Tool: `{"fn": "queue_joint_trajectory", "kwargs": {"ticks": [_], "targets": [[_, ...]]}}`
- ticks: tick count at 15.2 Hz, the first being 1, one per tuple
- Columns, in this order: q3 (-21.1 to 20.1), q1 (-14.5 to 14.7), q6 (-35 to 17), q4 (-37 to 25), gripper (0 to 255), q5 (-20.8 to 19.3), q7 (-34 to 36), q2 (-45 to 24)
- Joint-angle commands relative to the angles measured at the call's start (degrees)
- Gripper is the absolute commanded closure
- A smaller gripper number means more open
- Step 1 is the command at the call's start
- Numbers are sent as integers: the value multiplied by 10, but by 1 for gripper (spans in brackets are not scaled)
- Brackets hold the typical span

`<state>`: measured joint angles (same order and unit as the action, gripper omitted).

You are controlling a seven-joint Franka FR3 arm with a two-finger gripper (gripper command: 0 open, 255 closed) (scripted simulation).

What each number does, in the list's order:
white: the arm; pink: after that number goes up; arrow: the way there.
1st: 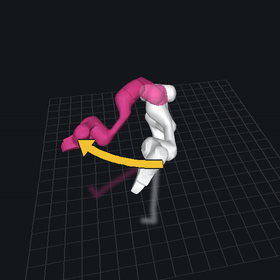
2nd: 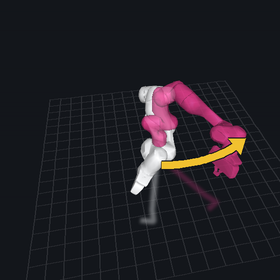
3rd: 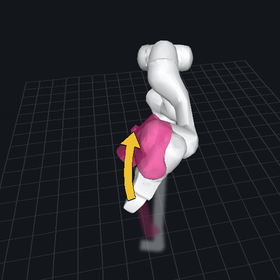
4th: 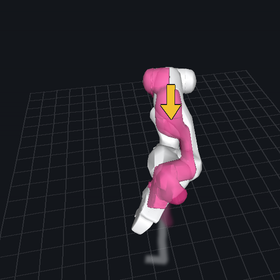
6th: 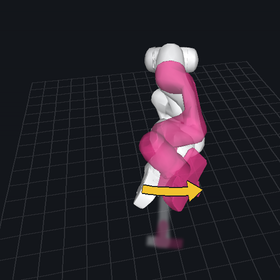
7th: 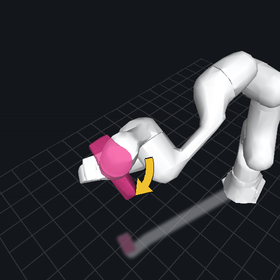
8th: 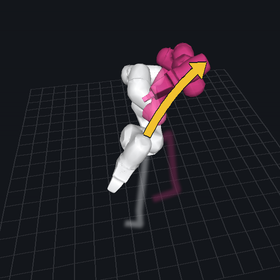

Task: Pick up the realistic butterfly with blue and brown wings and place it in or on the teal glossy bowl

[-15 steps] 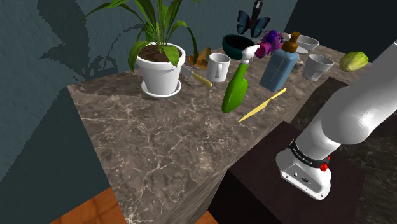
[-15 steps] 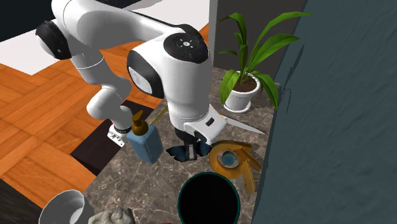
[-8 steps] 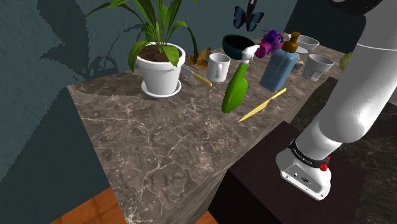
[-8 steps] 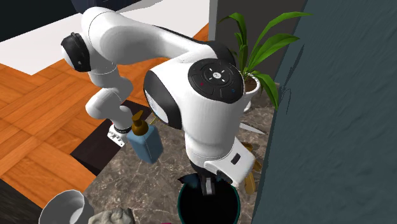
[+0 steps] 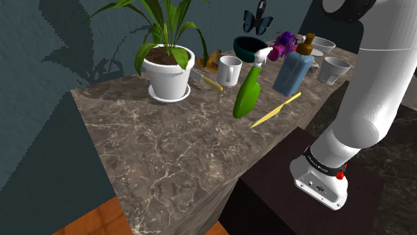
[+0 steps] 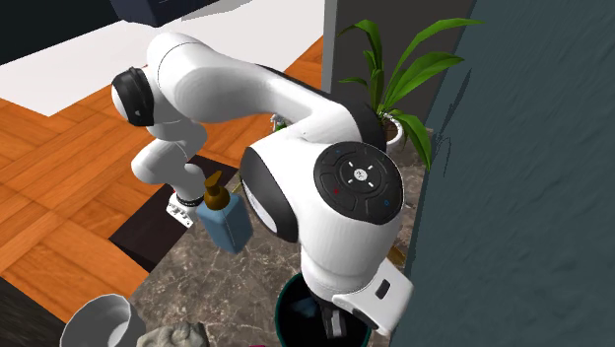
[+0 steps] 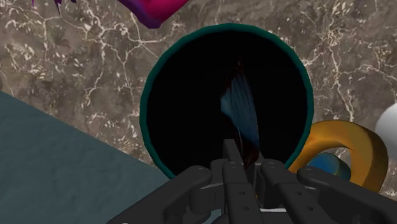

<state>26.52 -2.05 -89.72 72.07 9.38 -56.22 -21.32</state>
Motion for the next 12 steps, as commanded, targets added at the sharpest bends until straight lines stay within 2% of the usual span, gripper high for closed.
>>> {"fn": "queue_joint_trajectory", "kwargs": {"ticks": [1,8,12], "targets": [[0,3,-17,20,255,-1,0,3],[-1,11,-74,84,255,-4,0,11],[-1,11,-74,84,255,-4,0,11]]}}
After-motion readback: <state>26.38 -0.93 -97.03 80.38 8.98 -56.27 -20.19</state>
